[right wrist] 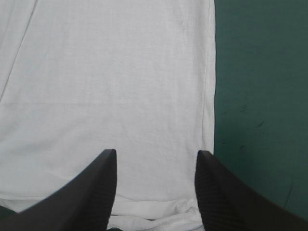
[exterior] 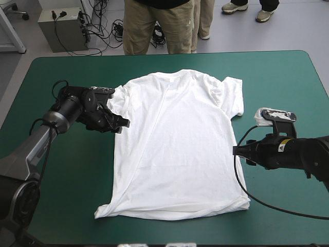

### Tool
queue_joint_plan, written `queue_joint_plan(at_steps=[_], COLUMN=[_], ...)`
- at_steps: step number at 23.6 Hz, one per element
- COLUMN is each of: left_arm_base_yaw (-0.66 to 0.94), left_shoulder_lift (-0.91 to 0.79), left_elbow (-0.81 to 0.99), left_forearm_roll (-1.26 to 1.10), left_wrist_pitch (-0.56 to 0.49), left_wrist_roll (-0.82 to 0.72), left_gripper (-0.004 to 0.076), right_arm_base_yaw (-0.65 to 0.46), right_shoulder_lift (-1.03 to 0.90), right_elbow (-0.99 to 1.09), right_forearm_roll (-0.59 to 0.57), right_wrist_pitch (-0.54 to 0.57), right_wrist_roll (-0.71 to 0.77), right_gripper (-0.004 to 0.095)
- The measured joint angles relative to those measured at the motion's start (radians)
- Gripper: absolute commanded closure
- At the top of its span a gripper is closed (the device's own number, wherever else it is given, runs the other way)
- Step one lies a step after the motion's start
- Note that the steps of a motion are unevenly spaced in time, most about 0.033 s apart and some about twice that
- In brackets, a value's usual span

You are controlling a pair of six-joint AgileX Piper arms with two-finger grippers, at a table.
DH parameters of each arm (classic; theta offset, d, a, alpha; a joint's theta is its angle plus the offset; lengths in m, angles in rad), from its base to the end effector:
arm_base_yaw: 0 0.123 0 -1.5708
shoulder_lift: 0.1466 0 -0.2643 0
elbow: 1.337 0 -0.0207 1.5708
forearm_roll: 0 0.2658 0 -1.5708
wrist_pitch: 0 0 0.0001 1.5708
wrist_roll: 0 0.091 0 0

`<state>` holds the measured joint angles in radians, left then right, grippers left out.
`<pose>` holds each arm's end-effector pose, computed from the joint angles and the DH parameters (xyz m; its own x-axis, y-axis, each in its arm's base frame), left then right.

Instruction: Fold the cloth

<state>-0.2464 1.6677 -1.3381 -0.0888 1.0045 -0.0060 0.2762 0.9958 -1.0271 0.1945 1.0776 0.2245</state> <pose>0.3433 -0.0934 0.2498 -0.9318 0.1791 -0.3157 0.2167 0.9723 -0.0880 0.1917 0.0705 0.3423 -0.8577 0.0766 -0.5085 -0.1011 0.9444 0.3130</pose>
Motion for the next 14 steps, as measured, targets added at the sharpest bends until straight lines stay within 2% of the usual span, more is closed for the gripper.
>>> queue_joint_plan(at_steps=[4,7,10,14], left_arm_base_yaw=[0.0,0.0,0.0,0.005], left_shoulder_lift=[0.105,0.163,0.18,0.188], left_elbow=[-0.002,-0.002,-0.008,-0.015], left_forearm_roll=[0.0,-0.001,0.004,0.023], left_wrist_pitch=[-0.06,-0.07,-0.067,-0.058], left_wrist_roll=[-0.003,-0.003,-0.002,0.02], left_gripper=[0.0292,0.0371,0.0491,0.0736], right_arm_base_yaw=[0.0,0.0,0.0,0.0], right_shoulder_lift=[0.0,0.0,0.0,0.006], right_elbow=[0.0,0.0,0.0,-0.001], right_forearm_roll=[0.0,0.0,-0.005,-0.009], right_wrist_pitch=[0.0,0.0,0.0,-0.007], right_wrist_roll=[0.001,0.005,0.005,0.003], right_gripper=[0.0436,0.0436,0.0436,0.0479])
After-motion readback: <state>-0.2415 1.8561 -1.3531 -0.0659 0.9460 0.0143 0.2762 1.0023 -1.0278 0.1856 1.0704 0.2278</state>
